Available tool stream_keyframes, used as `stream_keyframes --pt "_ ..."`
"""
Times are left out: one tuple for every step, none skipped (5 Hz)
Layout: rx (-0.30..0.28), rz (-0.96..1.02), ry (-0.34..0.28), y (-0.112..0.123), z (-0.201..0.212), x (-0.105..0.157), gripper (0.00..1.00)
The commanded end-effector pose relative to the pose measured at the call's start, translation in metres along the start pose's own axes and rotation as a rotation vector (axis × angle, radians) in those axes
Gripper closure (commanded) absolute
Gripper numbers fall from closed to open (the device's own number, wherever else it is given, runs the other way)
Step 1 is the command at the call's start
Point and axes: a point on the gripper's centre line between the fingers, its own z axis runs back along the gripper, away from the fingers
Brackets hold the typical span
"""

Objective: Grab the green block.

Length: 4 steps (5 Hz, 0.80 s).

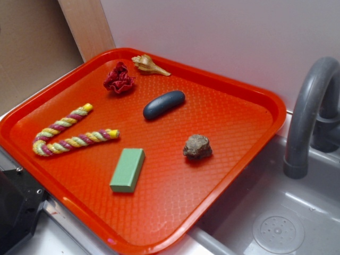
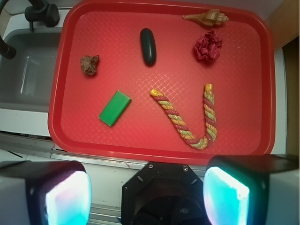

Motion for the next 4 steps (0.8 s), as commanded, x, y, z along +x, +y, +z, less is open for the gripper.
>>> stream_keyframes --pt "0.0 0.0 0.0 0.0 0.0 0.0 0.0" --pt "-0.067 0.084 -0.018 -0.016 -0.012 0.014 0.0" --pt "-0.09 0.138 -0.036 -0.039 -0.027 0.021 0.0" --pt "-0.05 0.257 -0.086 -0.052 -0.047 0.027 0.0"
